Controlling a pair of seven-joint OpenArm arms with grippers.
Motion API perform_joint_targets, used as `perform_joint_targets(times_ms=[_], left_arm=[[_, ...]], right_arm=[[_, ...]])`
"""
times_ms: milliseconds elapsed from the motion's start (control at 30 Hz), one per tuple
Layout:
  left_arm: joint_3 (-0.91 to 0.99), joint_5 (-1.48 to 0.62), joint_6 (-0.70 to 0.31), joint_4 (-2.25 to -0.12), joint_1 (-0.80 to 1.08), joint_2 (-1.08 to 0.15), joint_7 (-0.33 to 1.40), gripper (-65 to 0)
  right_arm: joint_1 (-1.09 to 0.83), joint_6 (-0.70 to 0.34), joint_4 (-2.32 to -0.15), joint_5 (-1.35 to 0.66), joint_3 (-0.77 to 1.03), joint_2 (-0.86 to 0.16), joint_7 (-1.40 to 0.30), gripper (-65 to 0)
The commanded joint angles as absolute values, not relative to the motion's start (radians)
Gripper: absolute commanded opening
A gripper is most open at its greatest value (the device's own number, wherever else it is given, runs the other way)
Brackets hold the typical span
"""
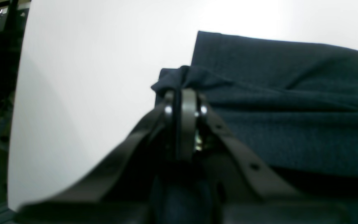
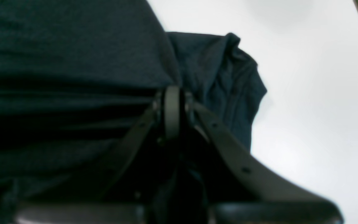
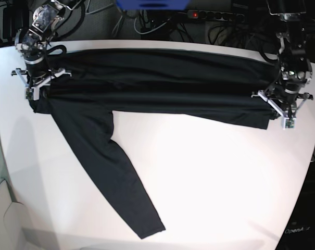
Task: Fold the T-shirt properly
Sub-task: 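Pull the folded shirt edge with the right gripper away from the left gripper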
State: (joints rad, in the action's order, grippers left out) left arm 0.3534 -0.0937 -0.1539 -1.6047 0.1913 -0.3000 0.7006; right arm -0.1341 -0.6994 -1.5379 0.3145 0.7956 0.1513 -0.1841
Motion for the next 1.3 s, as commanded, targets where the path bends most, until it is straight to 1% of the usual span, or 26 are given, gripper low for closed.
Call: perform_joint_targets(times_ms=[0,200,367,700,900,1267], left_arm=[[0.360,-0.084,-0.142,-1.624,0.183,-0.315,0.684,-65.0],[0.354,-0.085,-0.142,-1.615,0.185,-0.312,0.684,-65.0],[0.354,-0.085,-0.142,-1.613,0.185,-0.312,0.684,-65.0],[0.352,-0.076,-0.142,-1.612,0.185,-0.292,0.684,-65.0],[0.352,-0.076,-0.142,-1.612,0.185,-0.292,0.684,-65.0],[0.360,-0.076,-0.140,-1.612,0.185,-0.274,0.684,-65.0]], right_arm=[[-0.140,-0.698,-1.573,0.305,0.802,0.150,-0.162,-65.0],[-0.202,-0.698,-1.692,0.217,0.825,0.157,-0.162,-65.0],[-0.260,-0.698,-1.730,0.165,0.820,0.157,-0.162,-65.0],[-0.309,-0.698,-1.704,0.163,0.817,0.157,-0.162,-65.0],[-0.311,-0.698,-1.656,0.166,0.819,0.157,-0.162,-65.0],[-0.311,-0.698,-1.656,0.165,0.826,0.157,-0.165,-65.0]])
